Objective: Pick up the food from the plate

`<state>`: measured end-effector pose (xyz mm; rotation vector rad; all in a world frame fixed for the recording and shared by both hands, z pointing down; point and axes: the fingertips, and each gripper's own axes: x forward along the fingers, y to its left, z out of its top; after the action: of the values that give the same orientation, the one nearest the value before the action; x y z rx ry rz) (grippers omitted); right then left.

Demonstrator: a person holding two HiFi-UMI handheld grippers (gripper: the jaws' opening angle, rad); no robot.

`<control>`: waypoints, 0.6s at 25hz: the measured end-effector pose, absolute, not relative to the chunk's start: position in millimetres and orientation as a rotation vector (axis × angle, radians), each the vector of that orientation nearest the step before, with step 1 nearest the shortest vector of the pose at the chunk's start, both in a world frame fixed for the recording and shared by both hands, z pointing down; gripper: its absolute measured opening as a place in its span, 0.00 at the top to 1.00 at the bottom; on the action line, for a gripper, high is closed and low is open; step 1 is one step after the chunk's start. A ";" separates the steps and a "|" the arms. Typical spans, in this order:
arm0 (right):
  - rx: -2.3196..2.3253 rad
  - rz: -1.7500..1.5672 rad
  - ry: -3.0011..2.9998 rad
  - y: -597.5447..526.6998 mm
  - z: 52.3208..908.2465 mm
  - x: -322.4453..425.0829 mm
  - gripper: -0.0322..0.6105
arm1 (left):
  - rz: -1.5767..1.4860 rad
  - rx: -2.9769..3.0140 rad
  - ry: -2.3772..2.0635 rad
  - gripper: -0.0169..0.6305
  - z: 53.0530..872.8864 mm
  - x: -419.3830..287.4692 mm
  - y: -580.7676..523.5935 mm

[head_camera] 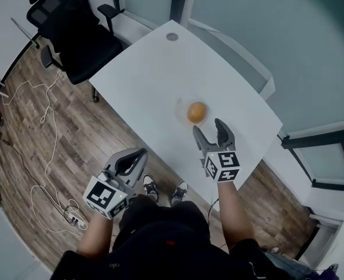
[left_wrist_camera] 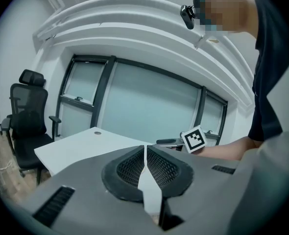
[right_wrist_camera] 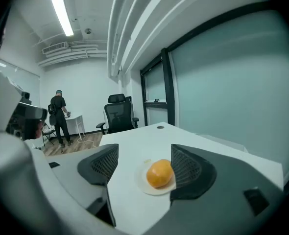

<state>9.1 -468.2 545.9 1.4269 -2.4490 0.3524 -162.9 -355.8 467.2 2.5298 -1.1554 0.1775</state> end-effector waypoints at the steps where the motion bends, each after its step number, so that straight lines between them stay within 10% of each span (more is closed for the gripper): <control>1: 1.422 0.387 -2.445 -476.6 557.6 10.0 0.44 | 0.194 2.521 -1.164 0.92 471.3 -161.4 -356.5; 15: 1.454 0.670 -2.270 -549.1 682.2 11.5 0.36 | 0.246 2.377 -1.257 0.92 506.2 -178.6 -359.1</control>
<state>11.5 -549.1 682.2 1.4542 -2.2697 0.6704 -178.6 -359.1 506.2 2.3772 -1.2568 0.2459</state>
